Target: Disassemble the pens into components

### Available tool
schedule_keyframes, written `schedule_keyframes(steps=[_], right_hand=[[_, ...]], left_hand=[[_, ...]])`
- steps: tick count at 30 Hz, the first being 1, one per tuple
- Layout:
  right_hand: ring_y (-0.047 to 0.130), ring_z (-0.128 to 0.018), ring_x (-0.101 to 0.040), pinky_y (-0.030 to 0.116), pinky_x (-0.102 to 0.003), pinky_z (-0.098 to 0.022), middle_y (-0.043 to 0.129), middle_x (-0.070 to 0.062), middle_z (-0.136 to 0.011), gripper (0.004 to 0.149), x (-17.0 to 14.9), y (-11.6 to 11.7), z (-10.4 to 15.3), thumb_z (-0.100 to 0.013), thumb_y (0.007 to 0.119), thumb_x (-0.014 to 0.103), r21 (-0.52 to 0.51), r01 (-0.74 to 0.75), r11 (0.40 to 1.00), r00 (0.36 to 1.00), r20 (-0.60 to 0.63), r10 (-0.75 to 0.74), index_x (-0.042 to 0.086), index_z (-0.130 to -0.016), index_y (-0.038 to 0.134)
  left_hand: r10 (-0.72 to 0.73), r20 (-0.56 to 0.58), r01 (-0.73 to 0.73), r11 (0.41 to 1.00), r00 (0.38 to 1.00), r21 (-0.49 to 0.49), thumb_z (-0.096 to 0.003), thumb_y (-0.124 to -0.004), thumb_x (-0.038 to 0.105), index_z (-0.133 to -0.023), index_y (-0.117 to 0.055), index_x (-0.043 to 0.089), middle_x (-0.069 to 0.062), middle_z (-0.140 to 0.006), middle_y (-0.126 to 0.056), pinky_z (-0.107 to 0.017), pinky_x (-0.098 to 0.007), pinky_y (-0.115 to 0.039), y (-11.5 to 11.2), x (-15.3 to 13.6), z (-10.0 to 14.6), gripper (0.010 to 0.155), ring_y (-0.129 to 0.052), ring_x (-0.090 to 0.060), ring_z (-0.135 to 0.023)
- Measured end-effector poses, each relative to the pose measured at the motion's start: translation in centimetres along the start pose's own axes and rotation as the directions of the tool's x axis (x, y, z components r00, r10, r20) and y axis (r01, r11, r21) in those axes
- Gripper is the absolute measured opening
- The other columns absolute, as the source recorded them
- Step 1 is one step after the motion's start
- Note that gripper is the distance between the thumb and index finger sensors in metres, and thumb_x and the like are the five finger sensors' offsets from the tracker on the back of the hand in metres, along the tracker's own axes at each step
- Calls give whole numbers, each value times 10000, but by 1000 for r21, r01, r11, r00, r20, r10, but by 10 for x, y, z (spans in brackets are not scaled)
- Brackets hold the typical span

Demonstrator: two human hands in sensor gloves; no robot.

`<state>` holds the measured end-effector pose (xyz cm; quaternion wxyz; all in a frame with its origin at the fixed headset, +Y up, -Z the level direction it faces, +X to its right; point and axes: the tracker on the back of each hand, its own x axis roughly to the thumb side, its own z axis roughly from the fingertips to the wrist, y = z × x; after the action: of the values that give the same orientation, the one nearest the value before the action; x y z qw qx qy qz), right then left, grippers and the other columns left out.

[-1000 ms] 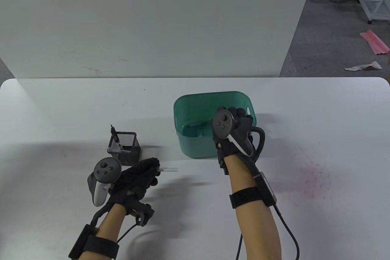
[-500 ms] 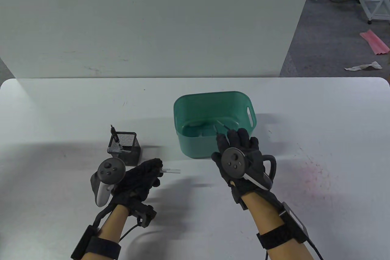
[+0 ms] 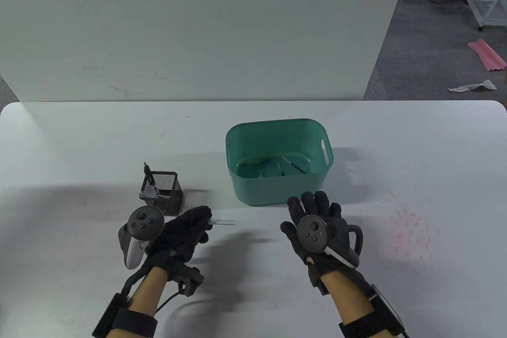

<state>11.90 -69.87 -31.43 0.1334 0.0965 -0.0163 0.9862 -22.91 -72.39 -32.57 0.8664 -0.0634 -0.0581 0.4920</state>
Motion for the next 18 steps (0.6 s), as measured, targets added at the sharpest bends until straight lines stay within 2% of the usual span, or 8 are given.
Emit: schedule_keyframes(steps=[8,18], right_hand=[[252,-1073,-494,260,-735,-705,351,-183,-1216,667,-11,5,1,-599,672,536,25,-31,999,999,-25,32,243,-1150,434],[207,-1069,-485,228,-726,-702,302,-177,-1221,676,-14,8,2,-600,665,542,41,2,999,999,-45,0,251,-1154,408]], left_hand=[[-16,14,16,1000,1000,-6,-519,-782,365,-953,-772,269,-63,-857,-958,-483,-497,-887,-3,5,-2,445,-1084,-195,-563],[-23,17,22,996,1000,83,-523,-778,393,-954,-757,280,-54,-883,-928,-512,-500,-869,3,24,-2,446,-1060,-201,-610]])
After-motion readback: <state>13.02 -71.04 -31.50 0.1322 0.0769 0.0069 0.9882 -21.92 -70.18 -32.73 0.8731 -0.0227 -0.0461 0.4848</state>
